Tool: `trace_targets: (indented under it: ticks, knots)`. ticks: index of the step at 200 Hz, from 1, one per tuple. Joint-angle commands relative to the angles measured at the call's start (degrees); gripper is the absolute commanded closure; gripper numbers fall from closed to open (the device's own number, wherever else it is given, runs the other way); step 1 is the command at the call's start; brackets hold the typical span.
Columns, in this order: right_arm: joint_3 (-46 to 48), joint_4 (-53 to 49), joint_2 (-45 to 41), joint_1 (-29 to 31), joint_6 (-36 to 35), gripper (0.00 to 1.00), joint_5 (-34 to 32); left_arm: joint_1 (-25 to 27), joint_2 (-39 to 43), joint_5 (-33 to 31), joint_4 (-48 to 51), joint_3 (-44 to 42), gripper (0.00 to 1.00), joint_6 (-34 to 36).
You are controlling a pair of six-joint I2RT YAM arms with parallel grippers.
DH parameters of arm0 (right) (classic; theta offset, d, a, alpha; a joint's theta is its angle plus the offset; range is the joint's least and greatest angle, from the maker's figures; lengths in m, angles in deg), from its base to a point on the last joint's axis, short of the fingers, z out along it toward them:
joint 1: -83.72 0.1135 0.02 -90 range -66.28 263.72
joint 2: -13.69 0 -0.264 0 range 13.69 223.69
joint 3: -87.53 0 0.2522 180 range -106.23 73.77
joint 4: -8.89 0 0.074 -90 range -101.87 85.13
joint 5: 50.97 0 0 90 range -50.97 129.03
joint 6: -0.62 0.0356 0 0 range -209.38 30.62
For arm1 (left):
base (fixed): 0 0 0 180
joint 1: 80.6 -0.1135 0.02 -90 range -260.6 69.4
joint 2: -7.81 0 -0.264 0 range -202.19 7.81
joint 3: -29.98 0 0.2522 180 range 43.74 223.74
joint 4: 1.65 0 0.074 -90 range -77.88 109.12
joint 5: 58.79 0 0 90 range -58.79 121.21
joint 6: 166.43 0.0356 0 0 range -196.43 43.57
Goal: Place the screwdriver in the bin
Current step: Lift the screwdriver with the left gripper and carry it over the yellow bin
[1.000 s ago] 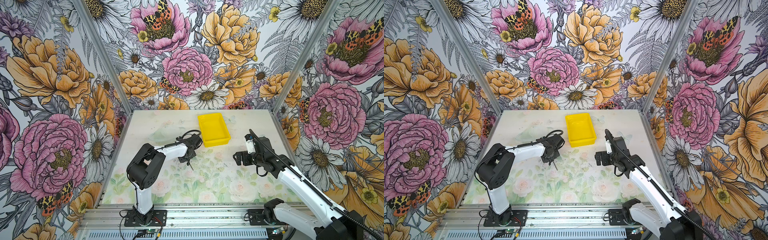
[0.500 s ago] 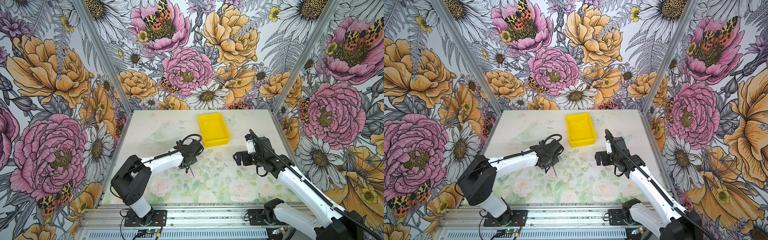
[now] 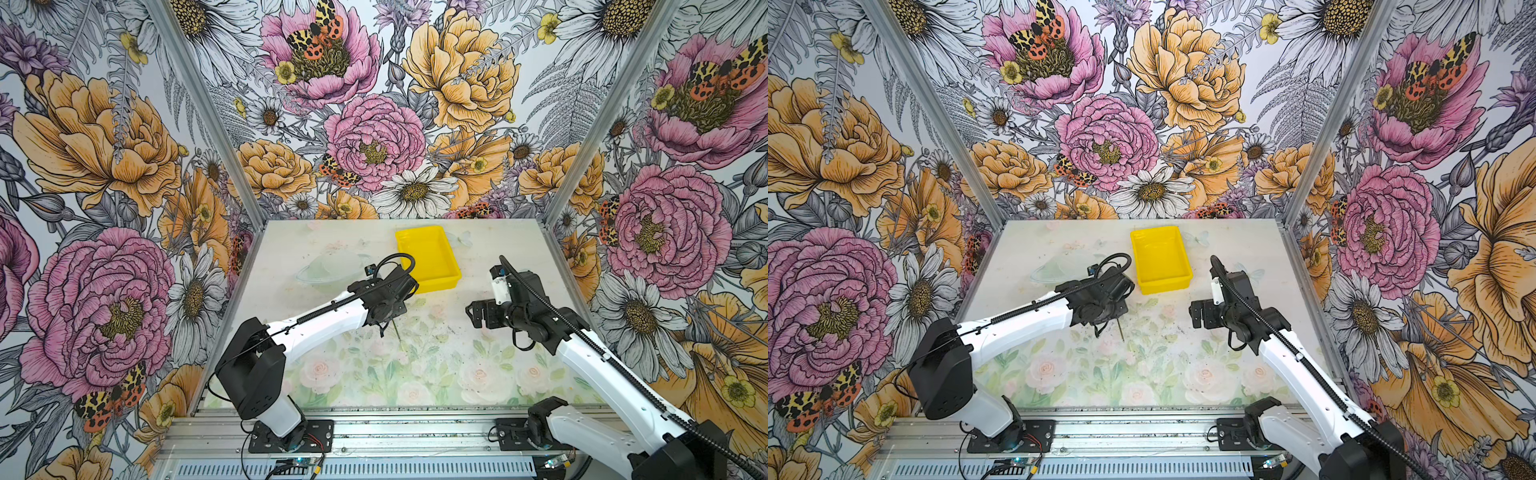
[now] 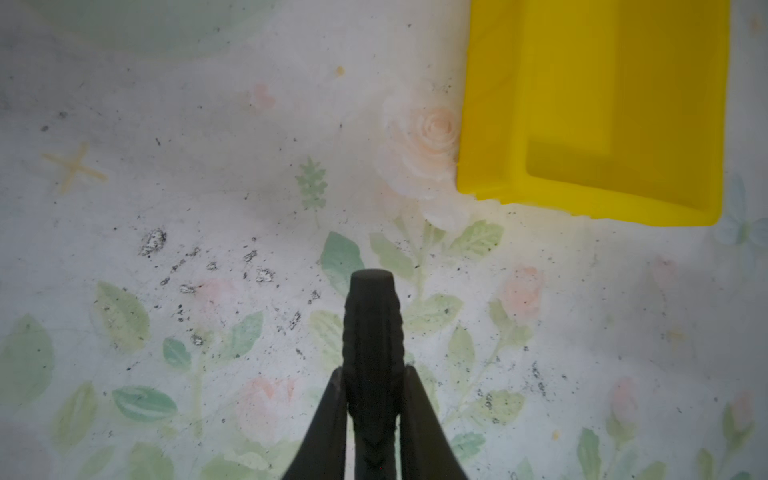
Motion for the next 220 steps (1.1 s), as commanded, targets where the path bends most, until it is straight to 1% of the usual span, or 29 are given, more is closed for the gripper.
trace_targets:
  ticks: [1, 59, 62, 76, 79, 84, 167, 192, 220]
  knots:
    - [-2.8, 1.1, 1.8, 0.2, 0.8, 0.00, -1.2, -1.7, -2.4, -0.2, -0.4, 5.3, 1.00, 5.0]
    - [-5.5, 1.7, 4.5, -0.5, 1.3, 0.01, -1.5, -7.3, -12.8, 5.4, -0.5, 21.0, 1.00, 12.4]
    - [-5.6, 1.7, 4.6, -0.5, 1.3, 0.01, -1.5, -7.5, -15.0, 5.8, -0.6, 21.8, 1.00, 12.8]
    - [-6.2, 1.7, 5.3, -0.7, 1.4, 0.01, -2.1, -8.4, -18.7, 6.1, -0.6, 26.2, 1.00, 14.2]
    - [-6.4, 1.7, 5.5, -0.7, 1.5, 0.01, -2.2, -8.6, -19.4, 7.8, -0.6, 27.1, 1.00, 14.4]
    - [-6.7, 1.6, 5.8, -0.8, 1.5, 0.00, -2.4, -8.9, -20.7, 8.4, -0.6, 28.6, 1.00, 14.8]
    - [-11.8, 1.5, 12.8, -2.1, 1.8, 0.01, -3.7, -12.6, -40.6, 16.0, -0.8, 53.4, 1.00, 17.8]
    - [-12.8, 1.4, 13.9, -2.2, 1.8, 0.01, -4.3, -13.3, -45.2, 17.3, -0.8, 58.2, 1.00, 17.8]
    - [-13.1, 1.5, 14.1, -2.3, 2.0, 0.01, -4.5, -13.5, -48.8, 16.3, -0.9, 61.8, 1.00, 18.8]
